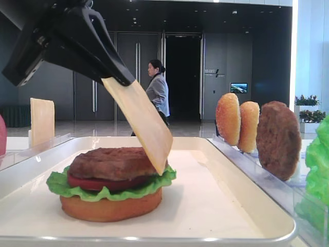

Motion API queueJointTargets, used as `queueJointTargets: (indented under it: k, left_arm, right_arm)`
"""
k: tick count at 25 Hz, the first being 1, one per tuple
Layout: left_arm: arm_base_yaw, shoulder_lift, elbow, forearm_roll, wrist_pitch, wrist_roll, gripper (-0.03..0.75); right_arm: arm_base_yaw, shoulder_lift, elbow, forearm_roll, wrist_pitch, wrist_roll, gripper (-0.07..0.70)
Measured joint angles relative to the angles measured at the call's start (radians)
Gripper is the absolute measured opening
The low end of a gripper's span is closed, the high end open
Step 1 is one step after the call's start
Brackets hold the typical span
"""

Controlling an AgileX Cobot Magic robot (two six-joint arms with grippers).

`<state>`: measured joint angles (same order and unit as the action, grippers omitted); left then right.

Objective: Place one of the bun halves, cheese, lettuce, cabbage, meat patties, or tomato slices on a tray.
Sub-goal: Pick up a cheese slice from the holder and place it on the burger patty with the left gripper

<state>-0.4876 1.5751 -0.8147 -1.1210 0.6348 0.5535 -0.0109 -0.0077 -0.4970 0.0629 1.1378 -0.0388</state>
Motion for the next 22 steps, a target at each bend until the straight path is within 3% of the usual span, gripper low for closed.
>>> queueJointTargets:
  k: [22]
  left_arm:
    - [0.016, 0.003, 0.000, 0.115, -0.026, -0.011, 0.020]
  right_arm:
    - [0.000, 0.000, 0.000, 0.000, 0.000, 0.000, 0.509]
